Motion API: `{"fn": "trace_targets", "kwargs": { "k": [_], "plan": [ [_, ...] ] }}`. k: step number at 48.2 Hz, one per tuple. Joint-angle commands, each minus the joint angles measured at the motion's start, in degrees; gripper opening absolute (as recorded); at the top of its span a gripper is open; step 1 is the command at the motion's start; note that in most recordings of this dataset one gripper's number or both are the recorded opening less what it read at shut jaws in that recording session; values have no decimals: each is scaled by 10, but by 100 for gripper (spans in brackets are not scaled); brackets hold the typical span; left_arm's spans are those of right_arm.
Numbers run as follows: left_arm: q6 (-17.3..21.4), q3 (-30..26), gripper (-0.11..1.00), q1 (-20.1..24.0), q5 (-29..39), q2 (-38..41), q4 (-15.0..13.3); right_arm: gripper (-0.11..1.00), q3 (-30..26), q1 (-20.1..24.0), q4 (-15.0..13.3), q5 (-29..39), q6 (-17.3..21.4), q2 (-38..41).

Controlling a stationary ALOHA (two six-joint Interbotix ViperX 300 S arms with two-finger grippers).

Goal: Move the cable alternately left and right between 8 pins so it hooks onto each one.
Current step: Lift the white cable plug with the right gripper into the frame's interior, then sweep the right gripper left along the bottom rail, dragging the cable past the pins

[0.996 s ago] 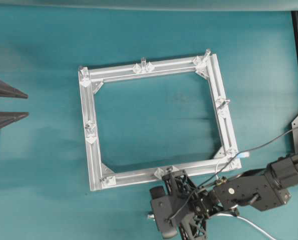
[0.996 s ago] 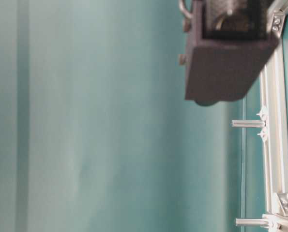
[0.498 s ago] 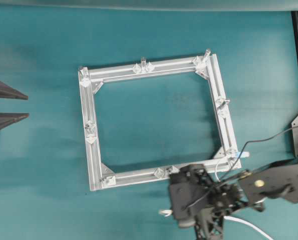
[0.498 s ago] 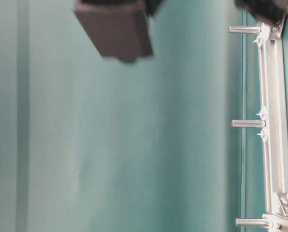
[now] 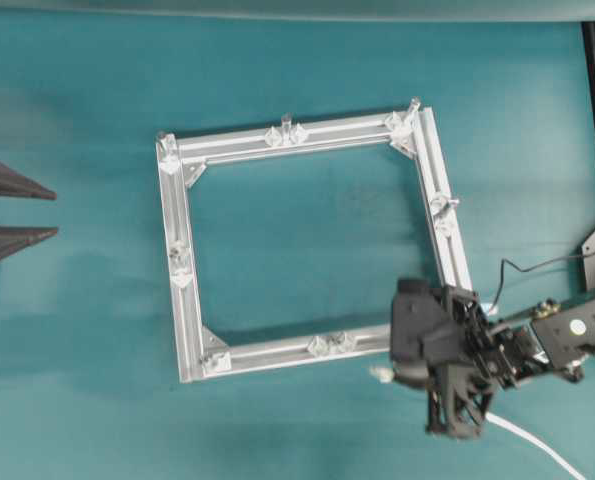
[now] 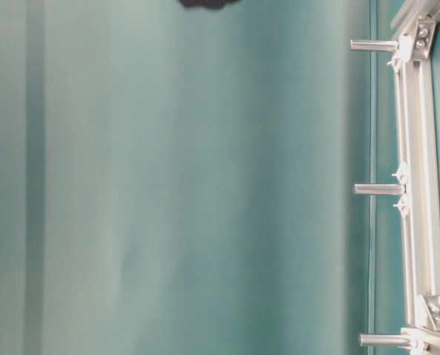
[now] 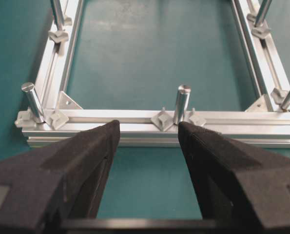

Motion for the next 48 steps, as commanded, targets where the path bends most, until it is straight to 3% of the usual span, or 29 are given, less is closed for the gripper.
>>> {"fn": "trace_targets", "kwargs": {
  "k": [1, 9, 20, 35, 48],
  "plan": [
    [2, -4, 64, -1, -9, 4, 2, 10, -14, -33, -25, 4, 30, -11],
    [2, -3, 64, -1, -9, 4, 2, 10, -32, -95, -54, 30, 95, -7],
    [2, -3, 64, -1, -9, 4, 2, 10, -73, -147, -61, 46, 102, 27],
    [2, -2, 64, -1, -10, 4, 2, 10, -183, -155, -68, 57, 99, 134],
    [2, -2, 64, -1, -10, 4, 2, 10, -243, -154, -88, 61, 98, 161]
  ]
}}
